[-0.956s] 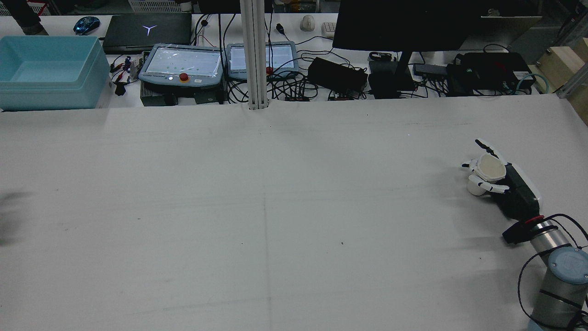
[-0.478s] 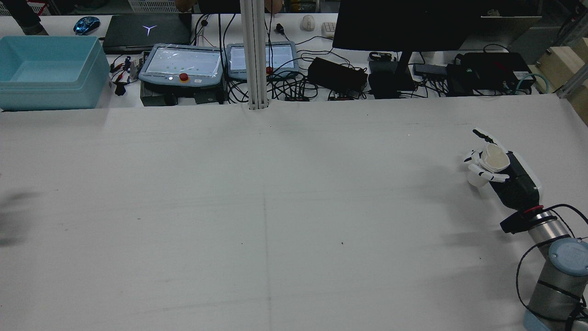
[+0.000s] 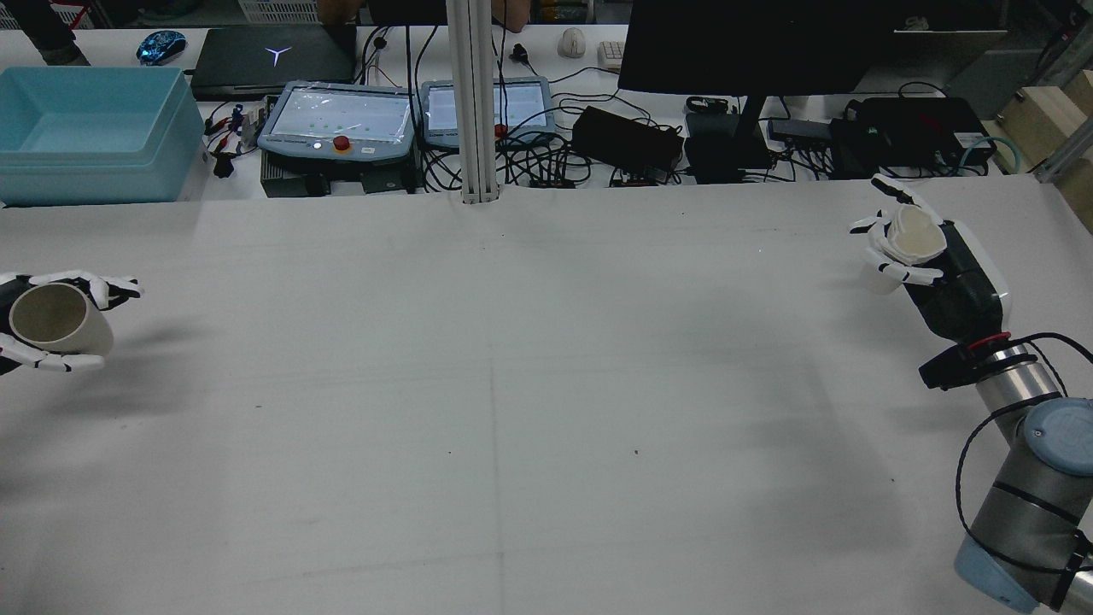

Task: Pour water
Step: 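Raise both held cups and bring them toward the table center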

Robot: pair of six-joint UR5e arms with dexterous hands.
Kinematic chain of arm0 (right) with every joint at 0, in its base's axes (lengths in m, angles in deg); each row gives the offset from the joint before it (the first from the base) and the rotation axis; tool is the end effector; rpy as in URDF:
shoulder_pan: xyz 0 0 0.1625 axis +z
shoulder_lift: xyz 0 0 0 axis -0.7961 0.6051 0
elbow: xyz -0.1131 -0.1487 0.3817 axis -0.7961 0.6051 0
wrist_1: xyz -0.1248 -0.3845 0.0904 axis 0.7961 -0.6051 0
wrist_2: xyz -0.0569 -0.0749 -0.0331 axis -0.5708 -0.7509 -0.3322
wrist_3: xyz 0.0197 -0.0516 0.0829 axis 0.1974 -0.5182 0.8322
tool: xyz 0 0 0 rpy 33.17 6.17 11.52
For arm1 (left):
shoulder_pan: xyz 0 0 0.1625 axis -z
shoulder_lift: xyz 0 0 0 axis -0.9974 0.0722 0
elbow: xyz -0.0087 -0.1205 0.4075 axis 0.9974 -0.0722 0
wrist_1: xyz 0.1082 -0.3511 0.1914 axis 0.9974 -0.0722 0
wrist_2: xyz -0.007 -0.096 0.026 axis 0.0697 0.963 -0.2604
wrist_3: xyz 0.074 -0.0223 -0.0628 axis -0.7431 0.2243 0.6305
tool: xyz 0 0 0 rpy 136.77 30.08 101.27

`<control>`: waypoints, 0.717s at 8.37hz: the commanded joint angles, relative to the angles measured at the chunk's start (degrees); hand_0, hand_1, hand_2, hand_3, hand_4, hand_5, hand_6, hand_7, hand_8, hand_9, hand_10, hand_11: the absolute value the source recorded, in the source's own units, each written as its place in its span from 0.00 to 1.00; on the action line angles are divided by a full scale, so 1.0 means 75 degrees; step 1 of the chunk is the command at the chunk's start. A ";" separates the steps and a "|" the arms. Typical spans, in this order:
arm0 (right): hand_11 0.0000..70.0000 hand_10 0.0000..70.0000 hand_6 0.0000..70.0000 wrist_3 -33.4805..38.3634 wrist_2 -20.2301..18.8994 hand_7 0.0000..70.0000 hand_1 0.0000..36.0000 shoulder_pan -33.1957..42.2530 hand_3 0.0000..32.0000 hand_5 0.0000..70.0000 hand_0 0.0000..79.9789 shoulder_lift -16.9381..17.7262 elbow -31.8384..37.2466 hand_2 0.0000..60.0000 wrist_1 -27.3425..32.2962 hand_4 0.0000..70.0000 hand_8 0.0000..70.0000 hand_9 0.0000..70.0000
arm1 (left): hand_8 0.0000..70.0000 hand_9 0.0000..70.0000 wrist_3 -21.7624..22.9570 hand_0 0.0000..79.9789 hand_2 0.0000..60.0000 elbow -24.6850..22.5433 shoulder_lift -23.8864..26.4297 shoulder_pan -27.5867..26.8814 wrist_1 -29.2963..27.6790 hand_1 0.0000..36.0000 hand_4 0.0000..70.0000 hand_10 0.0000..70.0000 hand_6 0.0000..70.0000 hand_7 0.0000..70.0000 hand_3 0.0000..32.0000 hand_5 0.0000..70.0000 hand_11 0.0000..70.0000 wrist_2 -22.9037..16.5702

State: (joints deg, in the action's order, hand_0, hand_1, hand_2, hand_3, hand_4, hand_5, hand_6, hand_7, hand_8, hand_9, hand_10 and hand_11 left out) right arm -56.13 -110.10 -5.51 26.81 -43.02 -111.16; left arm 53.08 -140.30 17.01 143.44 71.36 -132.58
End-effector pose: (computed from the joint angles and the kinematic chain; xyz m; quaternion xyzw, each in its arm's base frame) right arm -0.1812 -0.4903 0.6457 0.0292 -0.7695 0.6375 0.0243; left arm 0.1637 -0.5004 0.6217 -0.1181 0.7627 -0.5741 0.2733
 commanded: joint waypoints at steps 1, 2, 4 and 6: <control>0.00 0.00 0.89 -0.1383 -0.1481 1.00 0.76 0.1007 0.18 0.24 0.76 -0.0434 -0.1472 0.49 -0.1223 0.16 0.39 0.51 | 0.20 0.13 0.0041 1.00 0.37 -0.0052 0.1699 -0.1042 0.1232 1.00 1.00 0.09 0.32 0.44 0.00 1.00 0.17 -0.0098; 0.00 0.00 0.89 -0.1597 -0.1637 1.00 0.75 0.1081 0.15 0.24 0.75 -0.0530 -0.1754 0.48 -0.1493 0.15 0.40 0.52 | 0.21 0.13 0.0053 1.00 0.41 -0.0029 0.2156 -0.1138 0.1630 1.00 1.00 0.09 0.33 0.45 0.00 1.00 0.17 -0.0516; 0.00 0.00 0.93 -0.2600 -0.1662 1.00 0.74 0.0838 0.16 0.24 0.76 -0.1172 -0.2270 0.50 -0.2137 0.21 0.40 0.53 | 0.25 0.17 0.0030 1.00 0.55 -0.0366 0.2488 -0.1452 0.2148 1.00 1.00 0.08 0.41 0.55 0.00 1.00 0.16 -0.0860; 0.00 0.00 0.92 -0.4006 -0.1662 1.00 0.76 0.0171 0.19 0.24 0.76 -0.1769 -0.2752 0.49 -0.2514 0.20 0.38 0.49 | 0.26 0.19 0.0042 1.00 0.92 -0.0475 0.3525 -0.2562 0.3164 1.00 1.00 0.09 0.45 0.60 0.00 1.00 0.16 -0.0860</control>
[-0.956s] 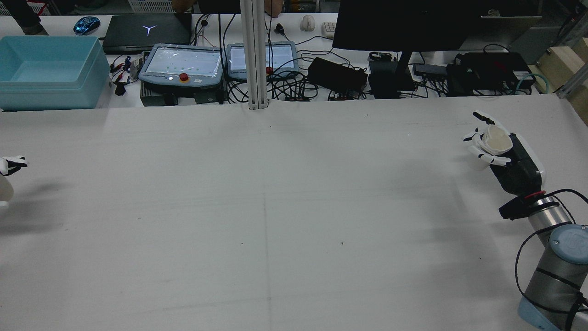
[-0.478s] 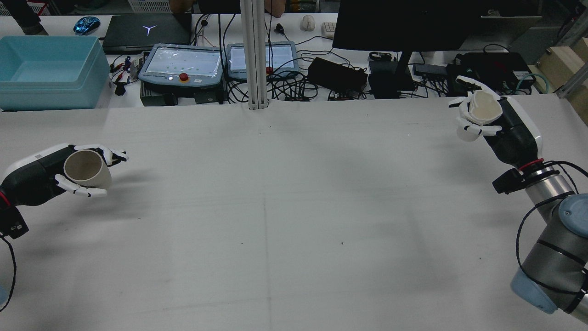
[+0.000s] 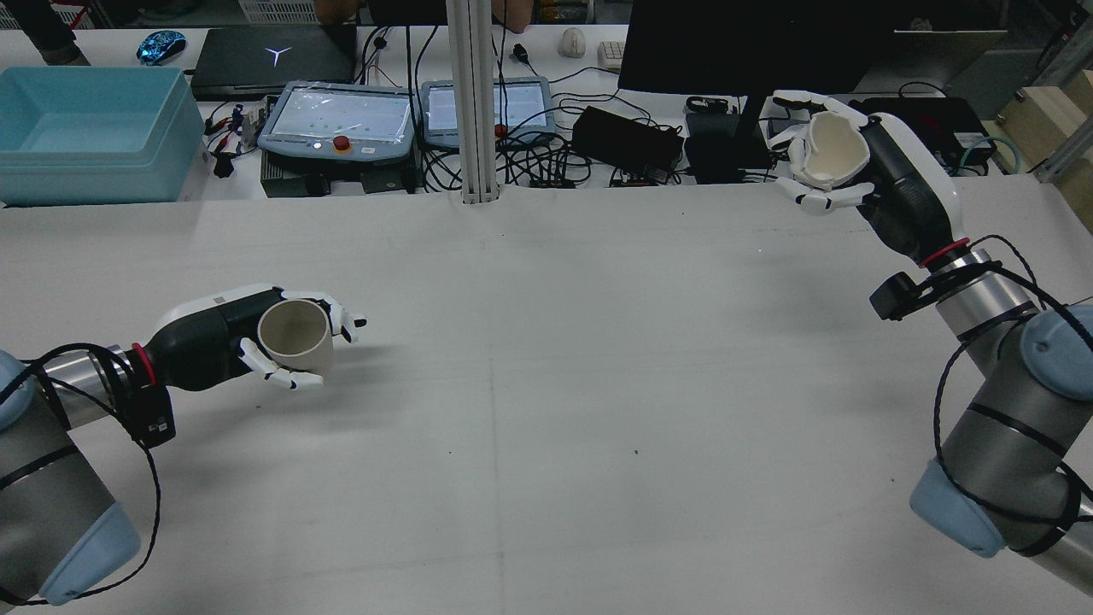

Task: Pour water
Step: 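Raise both held cups and bring them toward the table center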

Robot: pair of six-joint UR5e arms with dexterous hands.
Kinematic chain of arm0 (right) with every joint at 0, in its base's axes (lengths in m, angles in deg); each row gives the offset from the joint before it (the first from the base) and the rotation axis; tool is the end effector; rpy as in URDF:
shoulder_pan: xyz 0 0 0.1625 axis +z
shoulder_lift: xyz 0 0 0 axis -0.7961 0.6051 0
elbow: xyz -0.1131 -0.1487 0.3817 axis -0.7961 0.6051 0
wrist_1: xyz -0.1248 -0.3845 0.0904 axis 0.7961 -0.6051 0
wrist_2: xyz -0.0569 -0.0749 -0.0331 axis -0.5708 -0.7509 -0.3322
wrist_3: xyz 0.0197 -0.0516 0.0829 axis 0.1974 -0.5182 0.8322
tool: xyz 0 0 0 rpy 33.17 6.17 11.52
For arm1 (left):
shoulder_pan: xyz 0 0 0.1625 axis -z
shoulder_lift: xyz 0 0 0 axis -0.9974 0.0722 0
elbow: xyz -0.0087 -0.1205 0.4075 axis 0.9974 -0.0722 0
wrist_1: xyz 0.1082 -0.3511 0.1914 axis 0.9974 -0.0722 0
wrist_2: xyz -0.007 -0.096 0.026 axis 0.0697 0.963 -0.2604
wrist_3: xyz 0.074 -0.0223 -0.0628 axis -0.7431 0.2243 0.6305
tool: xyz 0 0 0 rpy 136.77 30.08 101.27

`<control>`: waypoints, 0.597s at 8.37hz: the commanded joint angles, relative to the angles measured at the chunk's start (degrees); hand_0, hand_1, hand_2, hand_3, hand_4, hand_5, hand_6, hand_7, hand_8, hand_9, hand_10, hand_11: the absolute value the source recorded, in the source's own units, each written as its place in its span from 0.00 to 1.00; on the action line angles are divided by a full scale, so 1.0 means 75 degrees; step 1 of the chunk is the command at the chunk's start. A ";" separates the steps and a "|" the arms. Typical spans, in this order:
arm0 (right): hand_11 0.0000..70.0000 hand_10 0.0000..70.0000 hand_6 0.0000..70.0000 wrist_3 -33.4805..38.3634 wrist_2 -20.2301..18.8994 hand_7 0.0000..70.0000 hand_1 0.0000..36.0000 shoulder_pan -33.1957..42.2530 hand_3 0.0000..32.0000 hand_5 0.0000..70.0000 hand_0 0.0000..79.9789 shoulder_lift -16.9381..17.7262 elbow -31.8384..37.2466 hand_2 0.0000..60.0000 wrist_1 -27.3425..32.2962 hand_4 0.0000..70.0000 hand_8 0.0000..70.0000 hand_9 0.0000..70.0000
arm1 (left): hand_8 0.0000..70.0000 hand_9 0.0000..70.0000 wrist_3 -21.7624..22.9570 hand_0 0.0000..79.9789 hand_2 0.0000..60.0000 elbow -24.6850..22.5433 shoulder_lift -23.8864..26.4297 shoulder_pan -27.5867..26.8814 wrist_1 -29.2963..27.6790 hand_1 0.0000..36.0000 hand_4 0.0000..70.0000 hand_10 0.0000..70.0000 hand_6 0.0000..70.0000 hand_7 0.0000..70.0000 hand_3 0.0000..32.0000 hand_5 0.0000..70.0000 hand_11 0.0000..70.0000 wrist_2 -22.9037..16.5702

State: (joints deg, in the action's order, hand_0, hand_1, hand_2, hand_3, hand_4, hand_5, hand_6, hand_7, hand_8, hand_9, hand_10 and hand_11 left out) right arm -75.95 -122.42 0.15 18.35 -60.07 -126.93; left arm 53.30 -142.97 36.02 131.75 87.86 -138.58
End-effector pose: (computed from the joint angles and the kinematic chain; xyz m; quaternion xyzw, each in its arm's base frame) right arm -0.1694 -0.5264 0.4525 0.1158 -0.8154 0.5518 0.1311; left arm 0.3388 -0.5215 0.4459 -0.2329 0.7643 -0.4908 0.3474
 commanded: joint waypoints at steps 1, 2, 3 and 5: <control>0.00 0.00 0.95 -0.1904 -0.0008 1.00 0.75 -0.1004 0.19 0.24 0.77 -0.0796 -0.0677 0.48 -0.0424 0.23 0.36 0.46 | 0.26 0.20 0.0012 1.00 0.85 -0.0049 0.1426 -0.1334 0.1167 1.00 1.00 0.09 0.46 0.60 0.00 1.00 0.17 -0.0048; 0.00 0.00 0.96 -0.2814 0.0004 1.00 0.76 -0.1473 0.16 0.24 0.77 -0.0879 -0.1062 0.49 -0.0529 0.26 0.35 0.44 | 0.25 0.19 0.0012 1.00 0.73 0.0056 0.1790 -0.1523 0.1274 1.00 1.00 0.09 0.45 0.59 0.00 1.00 0.16 -0.0048; 0.00 0.00 0.98 -0.4192 0.0016 1.00 0.79 -0.2046 0.19 0.24 0.79 -0.1135 -0.1681 0.50 -0.1122 0.29 0.34 0.43 | 0.26 0.19 0.0012 1.00 0.73 0.0243 0.2165 -0.1815 0.1391 1.00 1.00 0.09 0.45 0.59 0.00 1.00 0.17 -0.0037; 0.00 0.00 1.00 -0.5968 0.0027 1.00 0.87 -0.2624 0.10 0.27 0.88 -0.1395 -0.2132 0.58 -0.1910 0.31 0.40 0.51 | 0.25 0.19 -0.0012 1.00 0.68 0.0583 0.2612 -0.2122 0.1404 1.00 1.00 0.09 0.45 0.58 0.00 1.00 0.17 -0.0002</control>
State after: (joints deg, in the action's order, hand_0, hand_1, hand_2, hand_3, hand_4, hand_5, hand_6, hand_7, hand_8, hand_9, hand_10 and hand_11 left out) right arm -106.61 -122.31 -14.62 9.87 -72.04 -135.57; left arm 53.36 -141.19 51.66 118.49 97.85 -138.85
